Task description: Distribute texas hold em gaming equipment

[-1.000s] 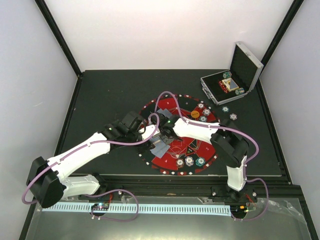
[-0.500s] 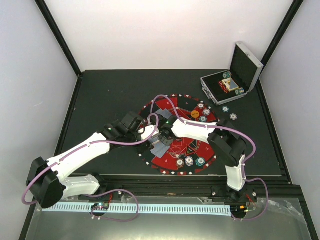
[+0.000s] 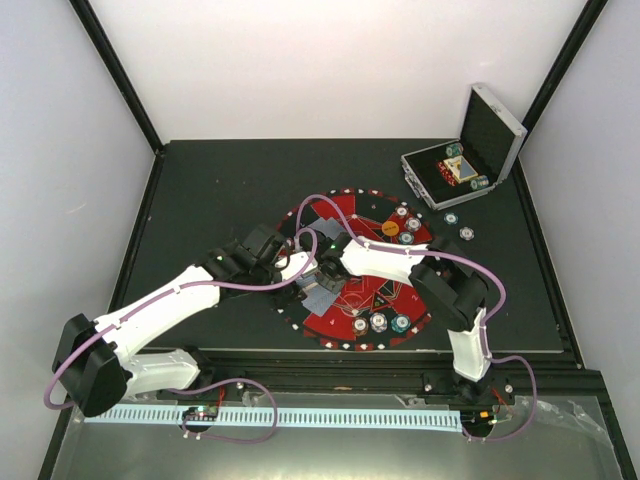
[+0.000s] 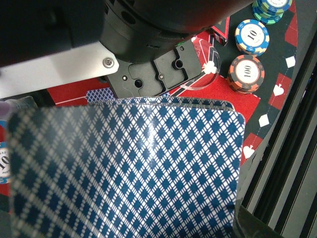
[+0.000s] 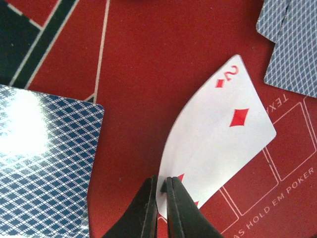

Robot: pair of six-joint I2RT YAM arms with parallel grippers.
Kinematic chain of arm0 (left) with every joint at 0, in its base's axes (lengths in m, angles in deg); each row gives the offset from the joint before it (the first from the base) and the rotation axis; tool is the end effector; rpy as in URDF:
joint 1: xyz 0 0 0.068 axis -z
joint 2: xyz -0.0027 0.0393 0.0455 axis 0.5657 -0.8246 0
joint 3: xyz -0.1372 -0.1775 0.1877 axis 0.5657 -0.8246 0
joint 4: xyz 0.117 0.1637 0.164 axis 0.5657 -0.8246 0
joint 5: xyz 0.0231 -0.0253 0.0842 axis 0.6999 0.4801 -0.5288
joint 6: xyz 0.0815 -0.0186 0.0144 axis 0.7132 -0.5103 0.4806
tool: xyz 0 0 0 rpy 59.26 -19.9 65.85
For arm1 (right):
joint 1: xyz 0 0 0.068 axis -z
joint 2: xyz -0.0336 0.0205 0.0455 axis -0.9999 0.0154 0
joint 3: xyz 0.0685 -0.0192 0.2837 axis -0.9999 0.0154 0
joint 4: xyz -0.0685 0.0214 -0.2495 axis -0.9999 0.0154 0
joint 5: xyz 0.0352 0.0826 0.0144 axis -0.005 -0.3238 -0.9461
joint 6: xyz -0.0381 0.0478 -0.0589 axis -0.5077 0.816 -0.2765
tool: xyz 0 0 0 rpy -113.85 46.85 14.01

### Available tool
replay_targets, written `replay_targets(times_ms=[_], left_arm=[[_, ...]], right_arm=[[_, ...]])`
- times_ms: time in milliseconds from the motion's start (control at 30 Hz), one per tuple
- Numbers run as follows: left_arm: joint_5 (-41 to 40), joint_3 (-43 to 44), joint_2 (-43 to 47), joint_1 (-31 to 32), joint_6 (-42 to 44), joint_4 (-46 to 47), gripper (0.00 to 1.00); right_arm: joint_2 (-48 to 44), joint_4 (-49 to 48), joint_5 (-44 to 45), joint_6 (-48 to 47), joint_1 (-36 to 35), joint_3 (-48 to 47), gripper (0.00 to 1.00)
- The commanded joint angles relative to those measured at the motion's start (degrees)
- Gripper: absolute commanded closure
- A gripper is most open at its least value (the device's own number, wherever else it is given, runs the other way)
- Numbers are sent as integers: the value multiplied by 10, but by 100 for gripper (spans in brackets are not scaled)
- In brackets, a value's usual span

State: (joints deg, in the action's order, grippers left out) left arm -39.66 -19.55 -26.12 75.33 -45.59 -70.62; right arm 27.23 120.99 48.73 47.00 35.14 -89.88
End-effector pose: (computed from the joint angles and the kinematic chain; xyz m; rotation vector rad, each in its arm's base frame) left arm 0.1660 -0.1705 0.2316 1.3039 2.2700 -0.5254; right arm 0.2514 0.3078 0.1359 -1.3095 2.4772 -0.2547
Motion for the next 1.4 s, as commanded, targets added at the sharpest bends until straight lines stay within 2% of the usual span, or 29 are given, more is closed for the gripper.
replay_targets(times_ms=[0, 467, 733, 867, 1100, 1267, 1367], left_arm=[[12, 9, 12, 1, 1, 35, 60], [6, 9, 14, 1, 1, 35, 60], [1, 9, 18, 1, 0, 36, 60], [1, 8, 18, 0, 0, 35, 60], [7, 9, 16, 0, 0, 36, 60], [27, 8, 15, 1, 2, 40, 60], [39, 8, 12, 3, 6, 40, 60]], right_arm=[[5, -8, -3, 0, -14, -4, 91], [-29, -24, -34, 11, -13, 12, 76], [-85, -39, -69, 20, -6, 43, 62], [-133, -52, -100, 30, -1, 77, 54], [-250, -77, -161, 57, 27, 169, 49], [-339, -130, -239, 91, 88, 260, 46], [-395, -177, -321, 128, 137, 289, 45]])
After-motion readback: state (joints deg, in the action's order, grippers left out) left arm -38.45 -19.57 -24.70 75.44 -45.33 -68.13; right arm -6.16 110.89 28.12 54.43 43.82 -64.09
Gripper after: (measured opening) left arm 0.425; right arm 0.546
